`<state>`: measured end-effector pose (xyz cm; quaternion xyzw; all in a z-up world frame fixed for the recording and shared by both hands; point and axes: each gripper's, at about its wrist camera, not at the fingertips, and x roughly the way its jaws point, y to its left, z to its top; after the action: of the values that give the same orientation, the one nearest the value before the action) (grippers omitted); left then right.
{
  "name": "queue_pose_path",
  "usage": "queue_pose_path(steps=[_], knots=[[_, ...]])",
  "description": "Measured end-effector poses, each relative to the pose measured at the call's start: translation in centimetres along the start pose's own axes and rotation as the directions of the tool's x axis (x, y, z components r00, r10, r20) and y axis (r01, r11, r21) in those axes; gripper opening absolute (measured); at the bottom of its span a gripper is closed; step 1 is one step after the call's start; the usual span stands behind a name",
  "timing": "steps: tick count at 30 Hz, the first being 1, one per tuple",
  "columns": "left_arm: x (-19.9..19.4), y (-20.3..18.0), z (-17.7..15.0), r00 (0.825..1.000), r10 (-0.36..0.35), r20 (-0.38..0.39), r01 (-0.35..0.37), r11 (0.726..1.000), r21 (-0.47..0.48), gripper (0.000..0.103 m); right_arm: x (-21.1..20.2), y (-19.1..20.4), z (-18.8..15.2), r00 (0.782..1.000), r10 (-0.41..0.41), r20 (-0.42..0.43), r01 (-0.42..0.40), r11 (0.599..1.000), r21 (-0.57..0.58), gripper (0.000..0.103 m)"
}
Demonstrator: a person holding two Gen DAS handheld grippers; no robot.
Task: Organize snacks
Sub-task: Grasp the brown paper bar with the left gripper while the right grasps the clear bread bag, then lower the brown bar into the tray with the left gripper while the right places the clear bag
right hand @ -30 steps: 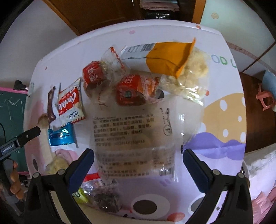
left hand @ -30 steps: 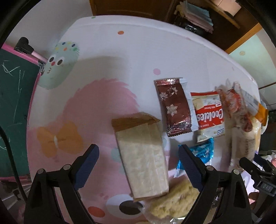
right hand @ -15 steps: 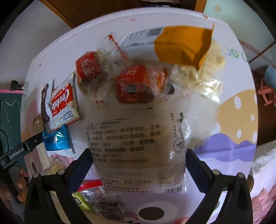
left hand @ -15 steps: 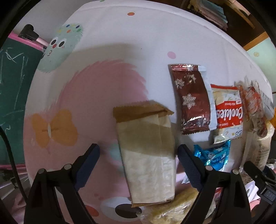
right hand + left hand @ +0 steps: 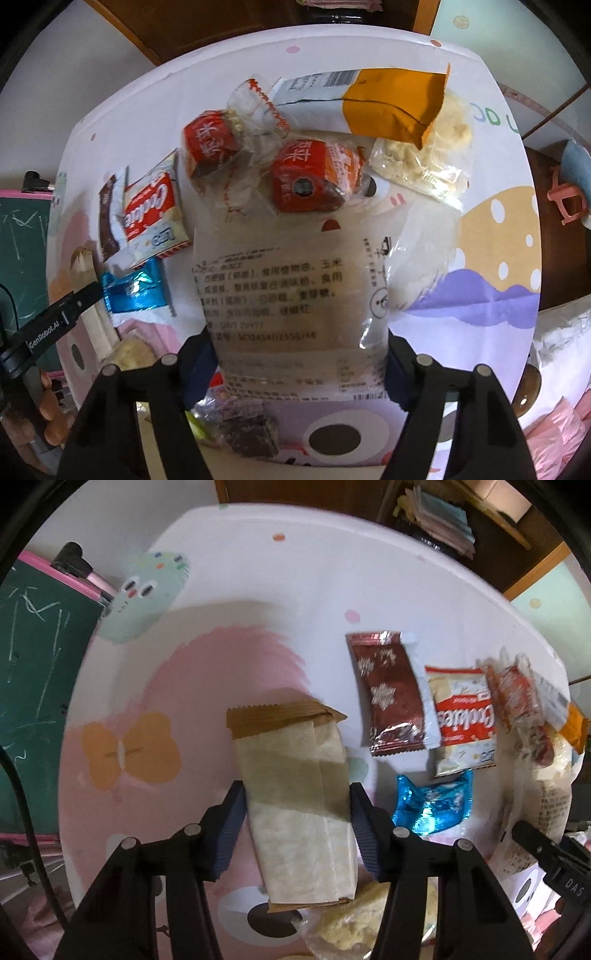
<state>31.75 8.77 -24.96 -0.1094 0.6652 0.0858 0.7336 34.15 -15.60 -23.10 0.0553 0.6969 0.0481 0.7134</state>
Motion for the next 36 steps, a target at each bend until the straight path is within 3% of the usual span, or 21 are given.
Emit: queue_pose_path(steps=[7, 15, 24, 36], knots=[[-6.4, -0.2, -0.9, 0.994, -0.04, 0.101, 0.037, 0.999, 0.027, 0.054, -4.2, 0.0, -2.0, 0.997, 0.046, 0.065, -0.046, 0.999, -0.001, 0.074], [-13.8, 0.0, -2.7, 0.974, -0.113, 0.197, 0.098, 0.992, 0.082, 0.054, -10.8, 1.4, -4.1, 0.983, 0.071, 0.167, -0.063, 0.997, -0.052, 0.074], [-21.8, -0.3, -7.8, 0.933, -0.187, 0.308, 0.132, 0.973, 0.192, 0.054, -17.8, 2.5, -8.6, 0.961, 0.091, 0.262, -0.066, 0.993, -0.102, 0.074], [-28.1, 0.2, -15.1, 0.88, -0.305, 0.364, 0.203, 0.935, 0.292, 0.054, -24.1, 2.3, -16.4, 0.917, 0.141, 0.373, -0.093, 0.985, -0.142, 0.074]])
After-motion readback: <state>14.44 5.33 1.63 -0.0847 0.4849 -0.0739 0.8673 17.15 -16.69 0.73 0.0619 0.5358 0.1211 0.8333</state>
